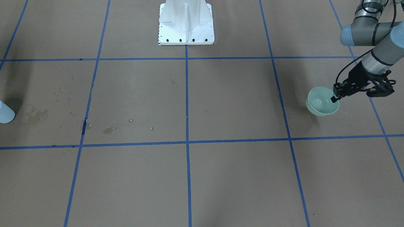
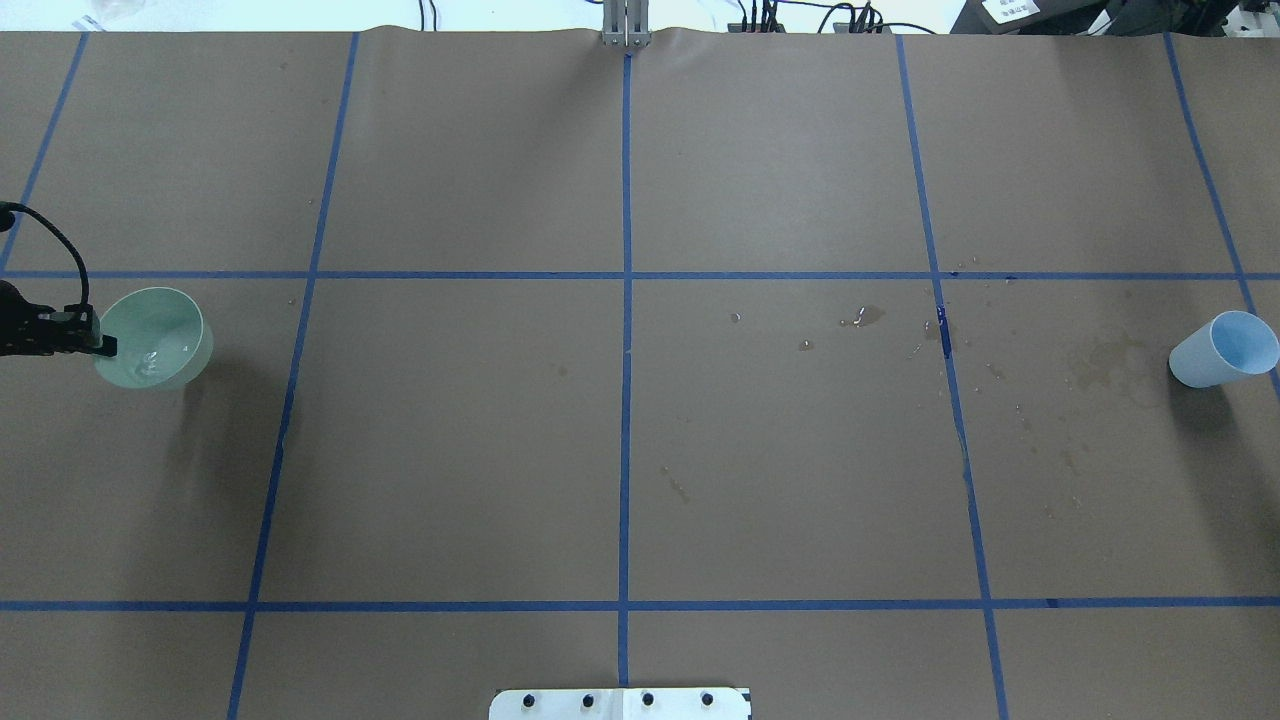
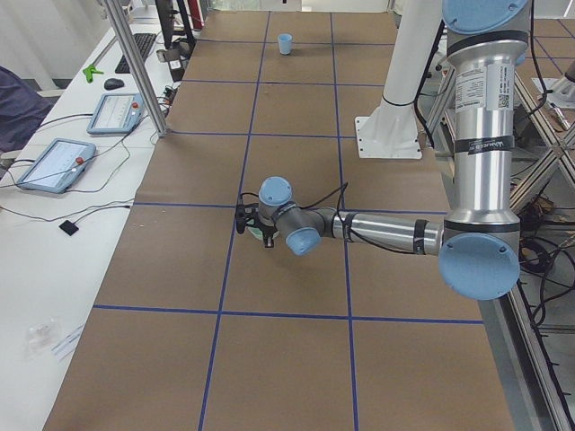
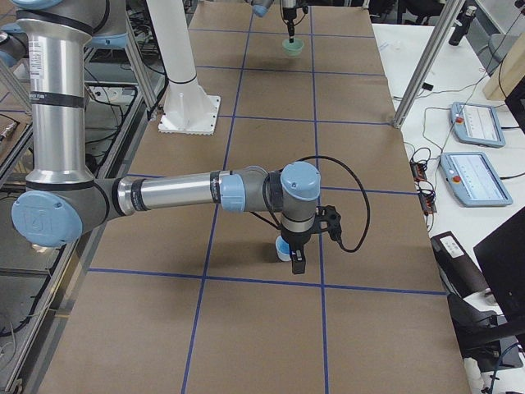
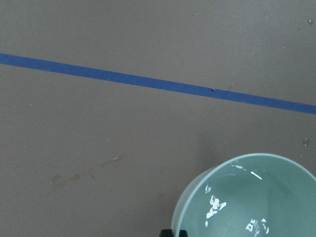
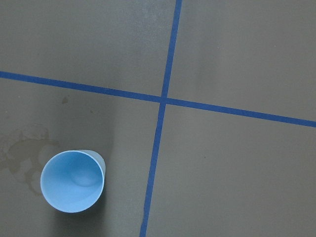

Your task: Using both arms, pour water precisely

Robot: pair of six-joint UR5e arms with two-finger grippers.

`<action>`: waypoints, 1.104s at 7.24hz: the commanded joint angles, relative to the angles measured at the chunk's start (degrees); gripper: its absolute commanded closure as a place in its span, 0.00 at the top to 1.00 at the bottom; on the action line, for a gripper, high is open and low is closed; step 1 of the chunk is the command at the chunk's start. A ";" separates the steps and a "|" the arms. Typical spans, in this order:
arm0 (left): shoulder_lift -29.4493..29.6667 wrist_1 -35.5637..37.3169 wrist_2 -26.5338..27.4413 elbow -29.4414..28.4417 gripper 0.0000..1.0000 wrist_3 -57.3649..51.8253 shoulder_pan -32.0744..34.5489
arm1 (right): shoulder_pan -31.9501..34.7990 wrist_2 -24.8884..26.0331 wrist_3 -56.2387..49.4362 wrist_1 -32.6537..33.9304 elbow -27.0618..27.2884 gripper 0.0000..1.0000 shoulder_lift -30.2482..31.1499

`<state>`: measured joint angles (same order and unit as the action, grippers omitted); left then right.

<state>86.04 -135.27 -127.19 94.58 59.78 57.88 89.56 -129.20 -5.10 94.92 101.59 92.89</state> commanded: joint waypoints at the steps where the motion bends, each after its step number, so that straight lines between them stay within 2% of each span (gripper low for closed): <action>1: -0.35 0.09 -1.31 0.78 0.00 1.38 -0.49 | 0.00 0.00 0.00 0.00 -0.17 0.99 0.10; 6: -0.26 0.18 -1.31 0.69 0.00 2.01 -4.26 | 0.00 -0.09 0.00 0.00 -0.08 0.99 0.10; 7: -0.35 0.18 -1.31 0.61 0.12 1.92 -4.88 | 0.00 -0.09 0.00 0.00 -0.08 0.99 0.01; 8: -0.26 0.18 -1.22 0.52 0.32 1.83 -5.32 | 0.00 -0.09 0.00 0.00 0.01 0.99 0.01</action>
<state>85.74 -135.09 -128.48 95.20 61.71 53.19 89.56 -129.29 -5.10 94.92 101.53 92.94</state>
